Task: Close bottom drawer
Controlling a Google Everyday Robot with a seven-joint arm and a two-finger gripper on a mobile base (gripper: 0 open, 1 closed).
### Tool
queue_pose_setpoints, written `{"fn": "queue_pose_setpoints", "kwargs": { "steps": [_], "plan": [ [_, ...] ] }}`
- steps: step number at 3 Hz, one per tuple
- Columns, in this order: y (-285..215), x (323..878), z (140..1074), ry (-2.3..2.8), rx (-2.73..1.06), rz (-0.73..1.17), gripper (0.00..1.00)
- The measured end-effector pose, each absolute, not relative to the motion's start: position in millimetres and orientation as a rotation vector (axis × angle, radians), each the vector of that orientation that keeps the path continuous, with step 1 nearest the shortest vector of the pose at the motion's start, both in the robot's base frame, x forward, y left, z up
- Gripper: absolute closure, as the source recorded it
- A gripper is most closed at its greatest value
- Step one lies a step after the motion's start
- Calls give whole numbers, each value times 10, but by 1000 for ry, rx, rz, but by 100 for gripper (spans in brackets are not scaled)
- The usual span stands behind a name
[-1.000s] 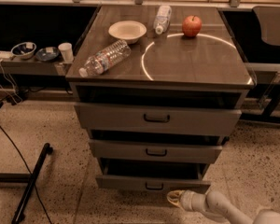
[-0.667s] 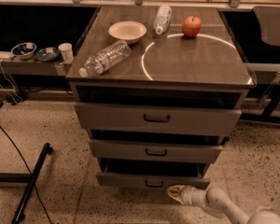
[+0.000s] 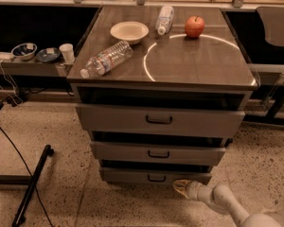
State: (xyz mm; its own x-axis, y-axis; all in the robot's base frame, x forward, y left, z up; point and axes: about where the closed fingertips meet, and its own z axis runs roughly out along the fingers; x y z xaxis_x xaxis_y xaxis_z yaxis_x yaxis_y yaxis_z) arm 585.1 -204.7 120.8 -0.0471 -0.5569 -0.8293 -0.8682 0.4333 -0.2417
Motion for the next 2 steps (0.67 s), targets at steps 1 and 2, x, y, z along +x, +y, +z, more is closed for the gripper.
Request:
{"fn": "queue_pose_setpoints", "kwargs": {
  "steps": [1,2],
  "plan": [
    [-2080,5932,1227,1716,-1225,395,100],
    [-2076,5853,1230,1688,-1238,406,100]
  ]
}}
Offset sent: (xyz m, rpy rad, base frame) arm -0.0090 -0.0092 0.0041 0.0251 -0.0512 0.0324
